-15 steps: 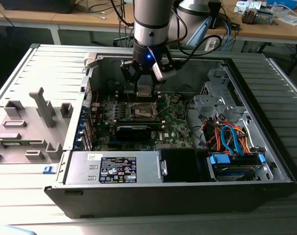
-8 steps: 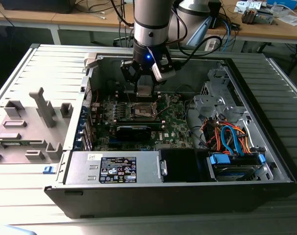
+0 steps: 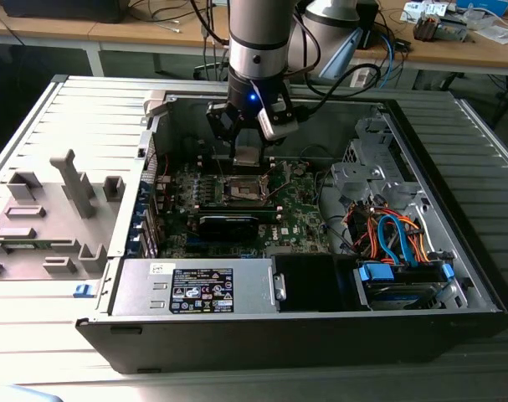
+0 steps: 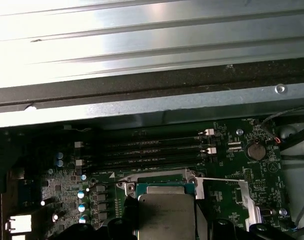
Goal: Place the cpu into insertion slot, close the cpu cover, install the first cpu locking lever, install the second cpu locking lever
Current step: 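Place the cpu into insertion slot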
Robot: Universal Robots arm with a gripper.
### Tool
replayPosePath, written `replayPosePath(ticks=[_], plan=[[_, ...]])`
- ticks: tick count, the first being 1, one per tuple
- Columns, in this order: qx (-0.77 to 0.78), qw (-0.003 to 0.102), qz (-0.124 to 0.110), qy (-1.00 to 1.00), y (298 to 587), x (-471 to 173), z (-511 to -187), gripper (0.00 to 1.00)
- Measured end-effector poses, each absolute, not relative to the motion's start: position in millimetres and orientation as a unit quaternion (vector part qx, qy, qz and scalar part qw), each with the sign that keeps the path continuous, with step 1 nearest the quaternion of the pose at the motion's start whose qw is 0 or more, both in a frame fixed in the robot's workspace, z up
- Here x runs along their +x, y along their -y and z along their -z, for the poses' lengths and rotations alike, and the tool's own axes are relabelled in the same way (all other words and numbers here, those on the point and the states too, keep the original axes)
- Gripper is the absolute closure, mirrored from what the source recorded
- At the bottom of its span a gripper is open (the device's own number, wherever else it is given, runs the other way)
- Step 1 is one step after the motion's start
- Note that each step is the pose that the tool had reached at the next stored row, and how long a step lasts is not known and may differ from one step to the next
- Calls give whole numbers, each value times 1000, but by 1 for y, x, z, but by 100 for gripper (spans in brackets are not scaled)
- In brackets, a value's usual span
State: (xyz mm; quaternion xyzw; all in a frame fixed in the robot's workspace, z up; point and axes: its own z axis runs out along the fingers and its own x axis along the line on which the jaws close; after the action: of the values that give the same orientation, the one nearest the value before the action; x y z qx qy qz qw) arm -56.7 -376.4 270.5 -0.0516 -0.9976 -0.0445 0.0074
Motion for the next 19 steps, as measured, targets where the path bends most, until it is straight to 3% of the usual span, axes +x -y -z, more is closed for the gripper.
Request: replayPosePath(ticks=[19], plan=[[-85, 6, 44, 995, 377, -57, -271, 45]])
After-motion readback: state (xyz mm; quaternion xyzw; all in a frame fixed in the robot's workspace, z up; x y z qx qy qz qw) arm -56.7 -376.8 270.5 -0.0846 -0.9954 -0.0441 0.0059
